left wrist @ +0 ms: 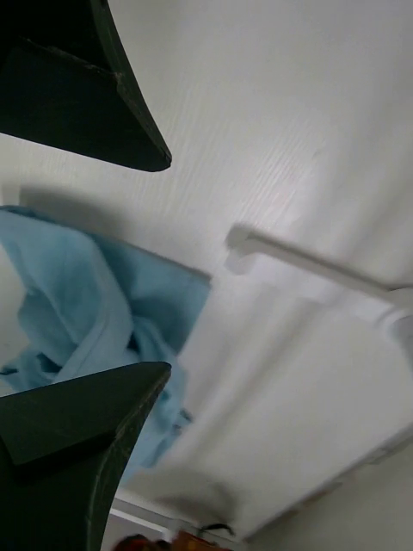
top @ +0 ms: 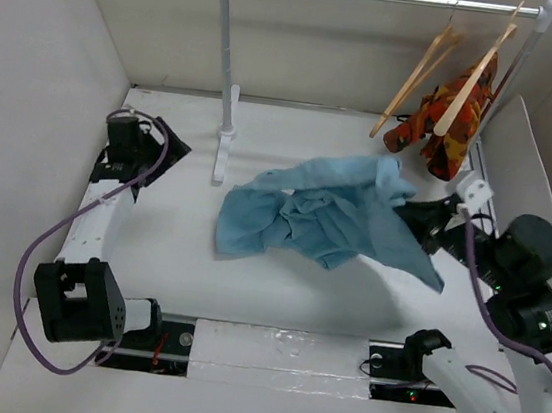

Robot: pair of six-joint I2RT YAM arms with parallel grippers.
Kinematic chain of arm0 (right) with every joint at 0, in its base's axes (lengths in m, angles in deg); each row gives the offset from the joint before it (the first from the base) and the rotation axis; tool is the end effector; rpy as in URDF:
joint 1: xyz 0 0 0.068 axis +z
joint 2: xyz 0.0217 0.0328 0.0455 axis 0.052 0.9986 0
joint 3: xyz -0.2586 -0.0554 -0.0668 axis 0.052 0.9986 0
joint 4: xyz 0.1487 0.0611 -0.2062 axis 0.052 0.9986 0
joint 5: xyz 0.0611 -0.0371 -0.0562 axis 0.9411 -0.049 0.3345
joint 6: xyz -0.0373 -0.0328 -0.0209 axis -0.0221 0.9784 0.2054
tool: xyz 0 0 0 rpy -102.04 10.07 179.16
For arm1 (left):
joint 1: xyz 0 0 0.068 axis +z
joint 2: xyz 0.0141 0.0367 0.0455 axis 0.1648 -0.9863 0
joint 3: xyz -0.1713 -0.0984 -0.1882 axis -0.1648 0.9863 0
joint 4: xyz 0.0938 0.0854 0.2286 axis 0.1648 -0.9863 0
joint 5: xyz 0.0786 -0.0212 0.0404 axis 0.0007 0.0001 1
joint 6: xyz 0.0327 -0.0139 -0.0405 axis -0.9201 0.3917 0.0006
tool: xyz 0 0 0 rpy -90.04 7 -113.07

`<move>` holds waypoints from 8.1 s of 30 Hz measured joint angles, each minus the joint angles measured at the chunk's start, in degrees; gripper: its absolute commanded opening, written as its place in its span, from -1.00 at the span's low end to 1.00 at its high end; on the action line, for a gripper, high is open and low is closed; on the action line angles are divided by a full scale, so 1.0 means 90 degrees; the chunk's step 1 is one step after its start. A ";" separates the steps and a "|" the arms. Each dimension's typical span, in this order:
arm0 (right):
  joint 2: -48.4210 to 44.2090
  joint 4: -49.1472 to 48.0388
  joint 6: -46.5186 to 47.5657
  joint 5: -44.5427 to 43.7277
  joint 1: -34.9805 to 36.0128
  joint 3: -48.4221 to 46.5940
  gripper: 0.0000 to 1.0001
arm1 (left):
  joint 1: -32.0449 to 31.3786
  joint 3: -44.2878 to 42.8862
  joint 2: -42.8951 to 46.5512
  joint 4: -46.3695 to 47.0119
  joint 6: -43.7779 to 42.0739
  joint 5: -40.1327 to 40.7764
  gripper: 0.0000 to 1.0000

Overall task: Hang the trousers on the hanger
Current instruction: Flatten out the trousers at the center of the board.

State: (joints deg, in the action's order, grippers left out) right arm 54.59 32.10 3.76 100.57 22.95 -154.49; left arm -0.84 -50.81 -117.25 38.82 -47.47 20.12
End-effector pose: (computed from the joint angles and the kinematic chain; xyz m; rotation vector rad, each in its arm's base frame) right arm 0.0913 0.0481 0.4566 -0.7593 1.4413 0.4138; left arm 0.2838 0.0354 0.3075 -0.6537 1.9755 -0.5115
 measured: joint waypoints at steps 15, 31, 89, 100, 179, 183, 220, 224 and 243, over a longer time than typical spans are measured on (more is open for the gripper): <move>0.0444 0.2339 -0.0454 -0.1341 0.0002 0.0542 -1.00 | -0.3160 0.1649 -0.1205 0.0121 0.0257 -0.0729 0.96; 0.3670 0.1311 -0.0097 -0.0223 0.0801 -0.2654 -1.00 | -0.0182 -0.3257 -0.1688 -0.1265 0.0131 0.0464 -1.00; 0.3682 -0.2293 -0.1984 0.0015 -0.0928 0.4330 0.09 | -0.4265 -0.7009 -0.7478 -0.1576 -0.2329 -0.0440 0.20; 0.4090 -0.2737 -0.1987 0.0376 -0.1032 0.4194 -1.00 | -0.3585 -0.3560 -0.4906 -0.0709 -0.1275 -0.0614 -1.00; 0.3747 -0.1217 -0.1202 -0.0483 -0.2373 0.2166 -1.00 | -0.2006 -0.3696 -0.0894 -0.2922 -0.1236 0.2674 -1.00; 0.4898 -0.1678 -0.1358 -0.0597 -0.2227 0.1535 -1.00 | -0.1358 -0.5615 -0.3764 -0.2977 -0.1637 0.2203 -0.55; 0.2193 -0.1654 -0.1537 -0.0697 0.1061 0.3937 -0.31 | -0.2742 -0.0549 -0.2565 -0.0753 -0.2229 0.2025 -0.42; 0.2144 -0.1656 -0.1634 -0.0767 0.1139 0.3942 -0.31 | -0.2742 -0.0534 -0.2810 -0.0748 -0.2249 0.2079 -0.55; 0.2205 -0.1654 -0.1610 -0.0908 0.1112 0.3874 -0.25 | -0.2744 -0.0673 -0.2552 -0.1195 -0.2215 0.2574 -0.84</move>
State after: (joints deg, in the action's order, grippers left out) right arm 74.43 17.22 -10.73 92.39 32.96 -119.63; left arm -25.54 -56.86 -140.22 28.07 -67.41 43.29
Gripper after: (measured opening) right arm 0.374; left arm 0.006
